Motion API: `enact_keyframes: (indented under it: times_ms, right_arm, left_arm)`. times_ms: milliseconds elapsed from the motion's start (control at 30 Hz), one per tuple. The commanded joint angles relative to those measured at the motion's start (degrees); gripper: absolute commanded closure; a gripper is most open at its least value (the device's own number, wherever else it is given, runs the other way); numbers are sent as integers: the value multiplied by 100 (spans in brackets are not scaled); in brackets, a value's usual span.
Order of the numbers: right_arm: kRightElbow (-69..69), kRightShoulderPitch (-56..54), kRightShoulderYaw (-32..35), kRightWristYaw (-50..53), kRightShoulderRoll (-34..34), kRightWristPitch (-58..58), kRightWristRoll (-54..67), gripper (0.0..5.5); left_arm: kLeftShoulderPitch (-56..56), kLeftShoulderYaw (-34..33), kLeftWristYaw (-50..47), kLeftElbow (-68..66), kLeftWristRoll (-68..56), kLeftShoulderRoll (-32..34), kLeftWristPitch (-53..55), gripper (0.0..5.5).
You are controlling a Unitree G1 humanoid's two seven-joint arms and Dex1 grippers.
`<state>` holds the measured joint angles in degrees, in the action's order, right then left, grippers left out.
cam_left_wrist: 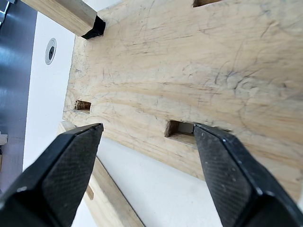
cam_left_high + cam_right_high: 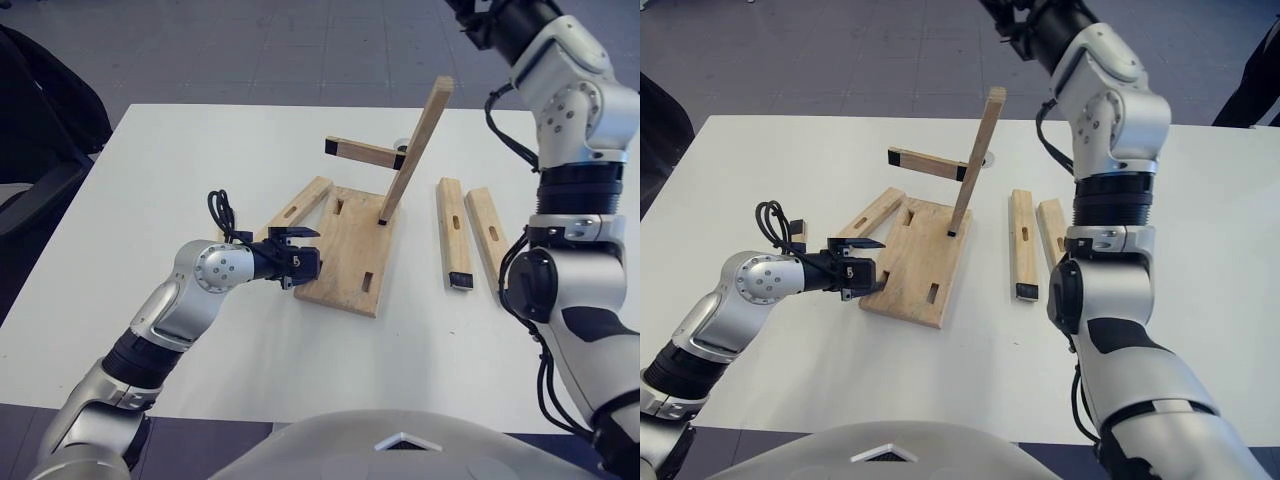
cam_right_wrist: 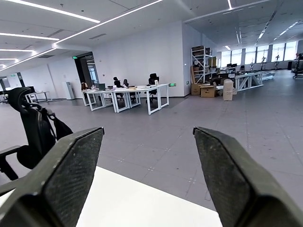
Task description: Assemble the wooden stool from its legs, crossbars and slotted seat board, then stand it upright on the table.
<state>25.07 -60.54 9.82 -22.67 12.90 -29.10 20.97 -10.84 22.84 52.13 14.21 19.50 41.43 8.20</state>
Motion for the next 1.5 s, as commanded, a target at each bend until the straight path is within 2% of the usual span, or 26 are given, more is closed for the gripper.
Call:
enact_keyframes:
  times_ms: [33,300,500,700,833,967,1100,1133,1300,1500]
  right_arm:
    - [303,-257,-193,-81,-96,-175,-72,203]
    - [723,-450,-378,-159,-21,-430,-271,203]
    - [504,-509,-295,-104,-51,-541,-228,203]
    - [175,-1429,388,-16,5,395,187,203]
    - [527,-1615,430,-59,-8,721,192,203]
    - [950,-739,-35,-117,-166,328,-120,203]
    - [576,1176,-553,-56,-386,-1357,-102,203]
    - [441,1425,-581,-64,-341,-1476,-112,203]
    - [101,1163,-411,0,-212,-1450,-34,203]
    - [-1249,783,-133,328,-237,-1950,386,203]
  left_arm:
    - [169,226,88,-242,153,4,86,193]
    - [147,229,84,-253,158,2,94,193]
    - [124,214,71,-306,155,7,62,193]
    - [84,227,75,-300,162,-15,62,193]
    - [28,238,61,-342,179,-26,30,193]
    - [68,262,54,-286,189,-32,28,193]
    - [92,270,58,-210,195,-56,67,193]
    - [109,255,52,-202,191,-59,86,193]
    - [106,249,26,-276,204,-73,90,193]
    - [29,261,-14,-395,223,-83,75,193]
